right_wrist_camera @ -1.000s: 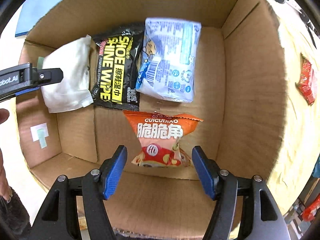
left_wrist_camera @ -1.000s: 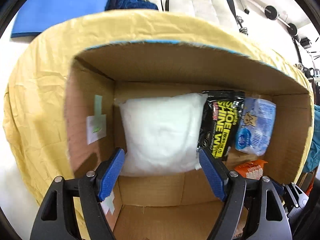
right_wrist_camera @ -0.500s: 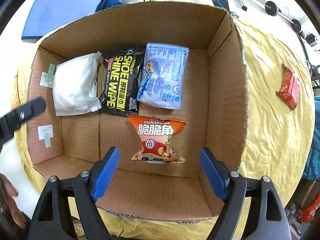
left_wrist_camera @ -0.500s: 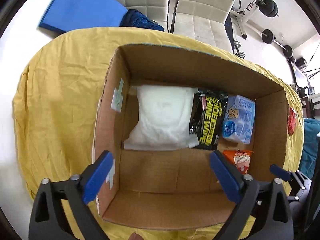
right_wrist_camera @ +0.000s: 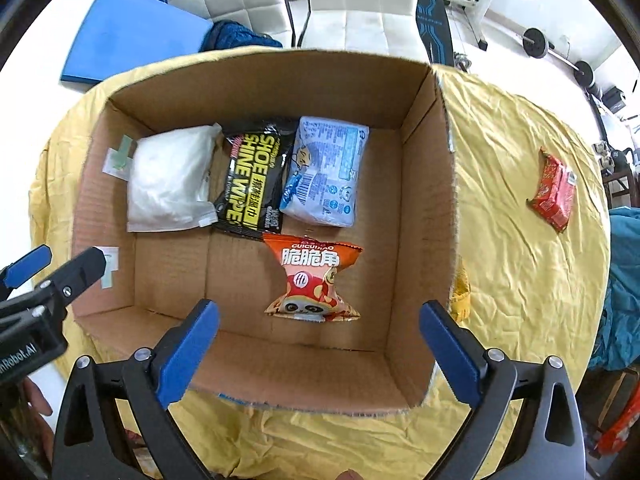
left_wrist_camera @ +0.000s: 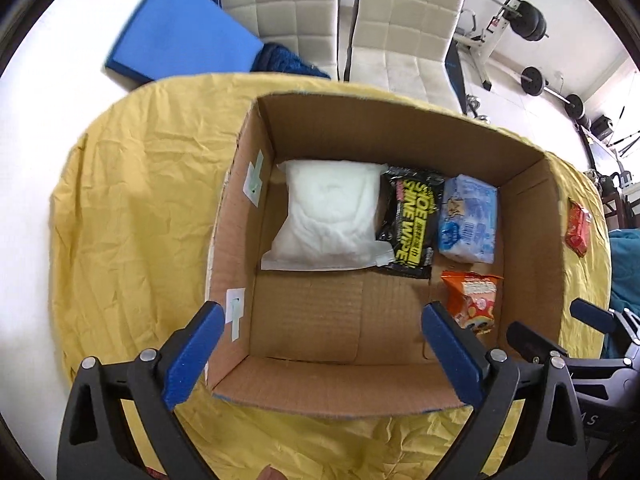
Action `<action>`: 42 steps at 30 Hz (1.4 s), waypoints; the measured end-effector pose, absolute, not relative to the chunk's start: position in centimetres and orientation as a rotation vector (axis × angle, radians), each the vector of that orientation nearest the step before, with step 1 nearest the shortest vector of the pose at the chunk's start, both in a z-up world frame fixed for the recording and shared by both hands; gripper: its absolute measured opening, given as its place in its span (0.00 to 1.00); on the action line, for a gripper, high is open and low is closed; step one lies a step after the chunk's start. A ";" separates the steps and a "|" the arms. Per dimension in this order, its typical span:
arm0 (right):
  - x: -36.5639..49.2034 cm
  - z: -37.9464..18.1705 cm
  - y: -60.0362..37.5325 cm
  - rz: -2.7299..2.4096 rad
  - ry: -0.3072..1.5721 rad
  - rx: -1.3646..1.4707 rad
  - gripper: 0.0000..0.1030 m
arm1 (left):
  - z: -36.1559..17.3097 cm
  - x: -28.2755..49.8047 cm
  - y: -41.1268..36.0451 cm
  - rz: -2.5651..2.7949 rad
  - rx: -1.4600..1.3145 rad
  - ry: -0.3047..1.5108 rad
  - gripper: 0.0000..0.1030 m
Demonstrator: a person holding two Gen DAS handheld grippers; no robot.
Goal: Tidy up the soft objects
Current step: 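Lower both items into the box and open both tools, then move the left tool to the yellow snack packet and grasp it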
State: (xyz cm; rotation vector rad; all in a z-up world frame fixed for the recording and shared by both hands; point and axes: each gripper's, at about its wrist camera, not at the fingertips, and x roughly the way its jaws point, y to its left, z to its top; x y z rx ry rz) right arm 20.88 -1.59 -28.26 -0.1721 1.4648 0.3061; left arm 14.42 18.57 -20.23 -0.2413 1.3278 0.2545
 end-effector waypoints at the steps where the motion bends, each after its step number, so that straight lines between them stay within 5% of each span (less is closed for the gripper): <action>1: 20.7 -27.8 -1.7 0.310 1.456 -0.171 0.99 | -19.7 14.2 18.3 0.254 -0.237 1.316 0.98; 17: 16.4 -19.4 -5.0 0.380 1.328 -0.112 0.99 | -12.4 11.1 15.3 0.244 -0.229 1.183 0.98; 28: 16.9 -18.5 -10.2 0.368 1.330 -0.042 0.99 | -10.7 12.6 10.5 0.198 -0.206 1.167 0.98; 38: 20.9 -21.5 -26.0 0.102 1.370 0.104 0.99 | -14.3 18.9 -3.2 -0.018 -0.180 1.307 0.98; 42: 22.2 -24.0 -32.0 0.035 1.413 0.140 0.99 | -18.0 22.6 -10.1 -0.120 0.040 1.407 0.98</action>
